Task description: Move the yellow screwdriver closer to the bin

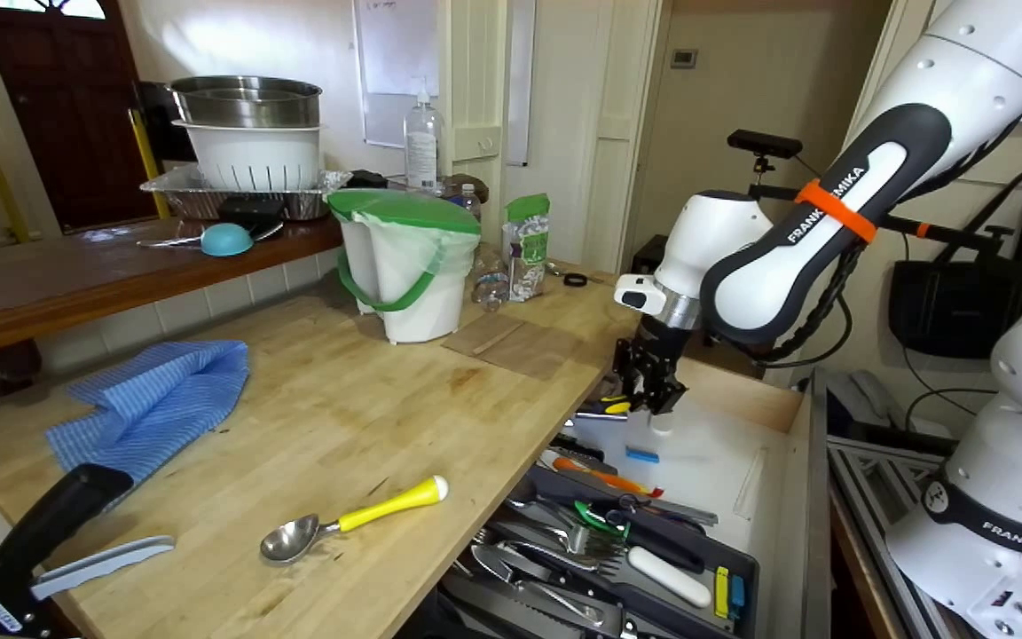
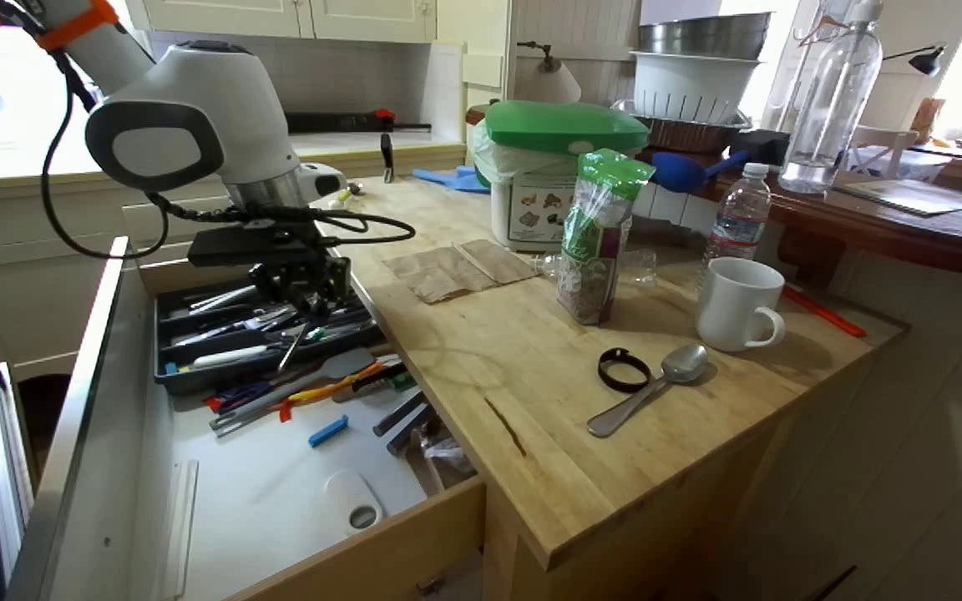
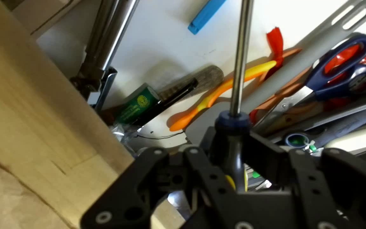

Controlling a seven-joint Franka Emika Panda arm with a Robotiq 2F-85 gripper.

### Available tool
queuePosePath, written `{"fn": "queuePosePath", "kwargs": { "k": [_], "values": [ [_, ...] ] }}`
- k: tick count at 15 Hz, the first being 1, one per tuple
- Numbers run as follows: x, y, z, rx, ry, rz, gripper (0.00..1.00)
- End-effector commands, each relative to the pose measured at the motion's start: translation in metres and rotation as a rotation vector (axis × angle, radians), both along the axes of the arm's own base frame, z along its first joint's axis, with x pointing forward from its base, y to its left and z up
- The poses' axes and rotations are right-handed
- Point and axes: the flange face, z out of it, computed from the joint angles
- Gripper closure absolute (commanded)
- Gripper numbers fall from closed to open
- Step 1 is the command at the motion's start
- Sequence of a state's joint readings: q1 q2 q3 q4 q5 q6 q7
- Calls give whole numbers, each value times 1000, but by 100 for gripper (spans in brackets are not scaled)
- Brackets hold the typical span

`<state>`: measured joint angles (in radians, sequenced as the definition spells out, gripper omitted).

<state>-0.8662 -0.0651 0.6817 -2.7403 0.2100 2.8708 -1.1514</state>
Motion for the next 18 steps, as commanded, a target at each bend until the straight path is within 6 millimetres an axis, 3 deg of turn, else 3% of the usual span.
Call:
{"fn": "queuePosePath", "kwargs": {
  "k": [1, 6, 9, 12, 16, 18],
  "values": [
    [-6, -1, 21, -40, -47, 124, 94],
    [-12, -9, 77, -29, -204, 134, 94],
    [-19, -24, 105, -25, -325, -58, 94],
    [-13, -35, 115, -66, -397, -207, 94],
    [11, -28, 107, -131, -416, -346, 94],
    [31, -13, 106, -108, -354, -379, 94]
  ]
}}
